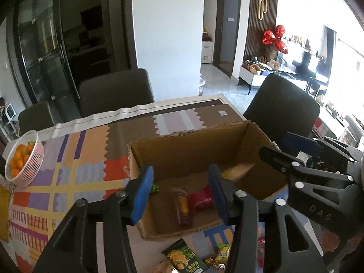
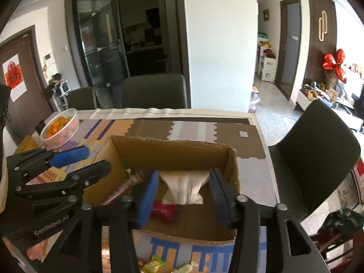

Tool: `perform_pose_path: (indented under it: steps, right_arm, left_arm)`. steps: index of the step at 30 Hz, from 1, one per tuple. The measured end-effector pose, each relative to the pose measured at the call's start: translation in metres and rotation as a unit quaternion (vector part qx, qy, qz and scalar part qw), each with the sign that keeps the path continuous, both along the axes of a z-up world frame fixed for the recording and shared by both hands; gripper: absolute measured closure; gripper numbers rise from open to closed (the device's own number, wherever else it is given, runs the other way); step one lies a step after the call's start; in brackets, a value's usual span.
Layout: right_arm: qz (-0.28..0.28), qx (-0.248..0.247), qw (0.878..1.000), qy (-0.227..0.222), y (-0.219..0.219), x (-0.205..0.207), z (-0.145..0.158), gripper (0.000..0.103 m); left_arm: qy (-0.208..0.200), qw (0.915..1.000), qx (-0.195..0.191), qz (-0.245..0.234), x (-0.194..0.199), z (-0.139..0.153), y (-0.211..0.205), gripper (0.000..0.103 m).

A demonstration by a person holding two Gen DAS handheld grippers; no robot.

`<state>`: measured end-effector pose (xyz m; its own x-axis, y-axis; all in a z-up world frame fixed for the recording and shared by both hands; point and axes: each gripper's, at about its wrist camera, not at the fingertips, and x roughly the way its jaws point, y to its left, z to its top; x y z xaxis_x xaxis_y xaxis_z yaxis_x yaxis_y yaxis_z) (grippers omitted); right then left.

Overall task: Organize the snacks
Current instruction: 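Lift both snacks over the box and open both tools to drop them inside, then move both open tools back toward the snacks beside the box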

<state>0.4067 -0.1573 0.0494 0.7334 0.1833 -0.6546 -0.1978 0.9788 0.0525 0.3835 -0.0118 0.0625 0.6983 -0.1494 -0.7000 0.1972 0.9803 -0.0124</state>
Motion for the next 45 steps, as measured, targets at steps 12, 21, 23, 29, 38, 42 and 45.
perform_pose_path:
  steps: [12, 21, 23, 29, 38, 42, 45]
  right_arm:
    - [0.012, 0.007, 1.0, -0.02, 0.004, -0.048, 0.008, 0.053]
    - [0.009, 0.026, 0.999, -0.023, 0.009, -0.086, 0.008, 0.053]
    - [0.008, 0.029, 0.999, -0.022, 0.012, -0.094, 0.005, 0.052]
    - [0.007, 0.026, 1.0, -0.009, 0.018, -0.111, -0.009, 0.05]
    - [-0.018, 0.028, 0.999, 0.028, 0.018, -0.125, -0.045, 0.05]
    - [-0.028, 0.026, 0.998, 0.044, 0.021, -0.13, -0.063, 0.05]
    - [-0.031, 0.025, 0.997, 0.06, 0.023, -0.133, -0.076, 0.05]
  left_arm:
    - [-0.048, 0.9987, 0.017, 0.01, -0.063, 0.016, 0.008, 0.042]
    - [-0.063, 0.9976, 0.022, 0.02, -0.109, 0.023, 0.02, 0.038]
    - [-0.062, 0.9975, 0.024, 0.024, -0.116, 0.021, 0.023, 0.037]
    - [-0.047, 0.9979, 0.02, 0.041, -0.134, 0.006, 0.034, 0.037]
    - [0.0, 0.9986, 0.009, 0.053, -0.147, -0.036, 0.046, 0.037]
    - [0.022, 0.998, 0.004, 0.059, -0.15, -0.058, 0.051, 0.037]
    - [0.041, 0.9973, 0.002, 0.061, -0.152, -0.074, 0.054, 0.037]
